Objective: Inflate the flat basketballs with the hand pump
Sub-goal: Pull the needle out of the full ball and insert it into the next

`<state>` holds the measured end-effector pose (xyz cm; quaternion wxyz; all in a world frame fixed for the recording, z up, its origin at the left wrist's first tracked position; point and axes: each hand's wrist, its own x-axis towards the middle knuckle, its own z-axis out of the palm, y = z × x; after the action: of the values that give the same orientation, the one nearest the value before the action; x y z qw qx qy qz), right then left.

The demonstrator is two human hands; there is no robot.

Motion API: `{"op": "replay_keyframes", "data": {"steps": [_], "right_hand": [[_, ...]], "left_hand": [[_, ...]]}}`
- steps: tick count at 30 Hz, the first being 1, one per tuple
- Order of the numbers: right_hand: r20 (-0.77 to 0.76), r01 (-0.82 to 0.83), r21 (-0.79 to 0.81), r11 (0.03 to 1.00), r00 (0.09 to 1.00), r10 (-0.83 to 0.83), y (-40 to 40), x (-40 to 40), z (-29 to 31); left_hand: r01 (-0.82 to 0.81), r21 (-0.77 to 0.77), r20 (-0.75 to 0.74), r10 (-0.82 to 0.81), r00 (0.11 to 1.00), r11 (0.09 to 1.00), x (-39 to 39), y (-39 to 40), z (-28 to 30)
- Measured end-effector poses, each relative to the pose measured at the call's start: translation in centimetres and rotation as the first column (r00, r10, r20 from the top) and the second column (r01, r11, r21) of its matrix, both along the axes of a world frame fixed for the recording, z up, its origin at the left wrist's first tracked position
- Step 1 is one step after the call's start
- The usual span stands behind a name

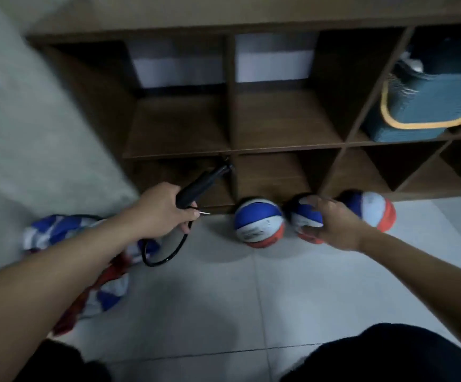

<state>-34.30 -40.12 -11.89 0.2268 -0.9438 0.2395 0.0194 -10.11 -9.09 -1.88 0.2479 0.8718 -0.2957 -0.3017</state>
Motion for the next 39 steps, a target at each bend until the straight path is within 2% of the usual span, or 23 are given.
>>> {"op": "replay_keyframes", "data": {"steps": [5, 9, 11, 15, 19, 21, 24, 27, 33, 39], "right_hand": [[-0.098, -0.349, 0.047, 0.936, 0.931, 0.352, 11.0, 10.8, 5.8], [-0.217, -0.621, -0.019, 0.784, 0.768, 0.603, 20.7, 18.7, 4.4], [-0.273, -0.684, -0.062, 0.727, 0.712, 0.647, 24.7, 22.3, 1.9], [-0.227, -0.649, -0.020, 0.760, 0.743, 0.629, 30.2, 28.8, -4.5], [-0.137, -0.488, 0.034, 0.872, 0.862, 0.488, 33.4, 34.8, -9.1], [-0.175, -0.420, 0.035, 0.907, 0.891, 0.419, 34.2, 36.9, -10.6], [-0.158, -0.356, 0.173, 0.918, 0.910, 0.382, 34.1, 38.7, -13.0], [-0.130, -0.326, 0.238, 0.915, 0.923, 0.362, 33.1, 38.8, -14.5], [-0.081, -0.343, 0.103, 0.934, 0.933, 0.352, 31.7, 36.6, -16.1], [0.037, -0.275, 0.123, 0.953, 0.961, 0.273, 30.1, 31.2, -12.1]], "left_hand": [[-0.093, 0.082, 0.059, 0.088, 0.994, 0.992, 6.6, 12.9, 1.8], [-0.199, 0.099, 0.023, 0.197, 0.980, 0.975, 9.9, 21.5, 1.9], [-0.251, 0.102, -0.029, 0.255, 0.967, 0.963, 11.2, 24.8, 1.5], [-0.333, 0.080, -0.063, 0.338, 0.939, 0.940, 13.6, 29.1, 0.4], [-0.382, 0.051, -0.083, 0.385, 0.919, 0.923, 16.0, 31.1, -0.5], [-0.374, 0.058, -0.074, 0.377, 0.923, 0.926, 16.7, 31.5, -0.9], [-0.353, 0.093, -0.070, 0.360, 0.930, 0.931, 17.4, 32.0, -1.6], [-0.348, 0.089, -0.095, 0.355, 0.930, 0.933, 18.0, 32.2, -1.9], [-0.350, 0.089, -0.114, 0.359, 0.926, 0.932, 18.4, 31.6, -2.2], [-0.268, 0.073, -0.070, 0.273, 0.959, 0.961, 17.7, 28.9, -1.5]]}}
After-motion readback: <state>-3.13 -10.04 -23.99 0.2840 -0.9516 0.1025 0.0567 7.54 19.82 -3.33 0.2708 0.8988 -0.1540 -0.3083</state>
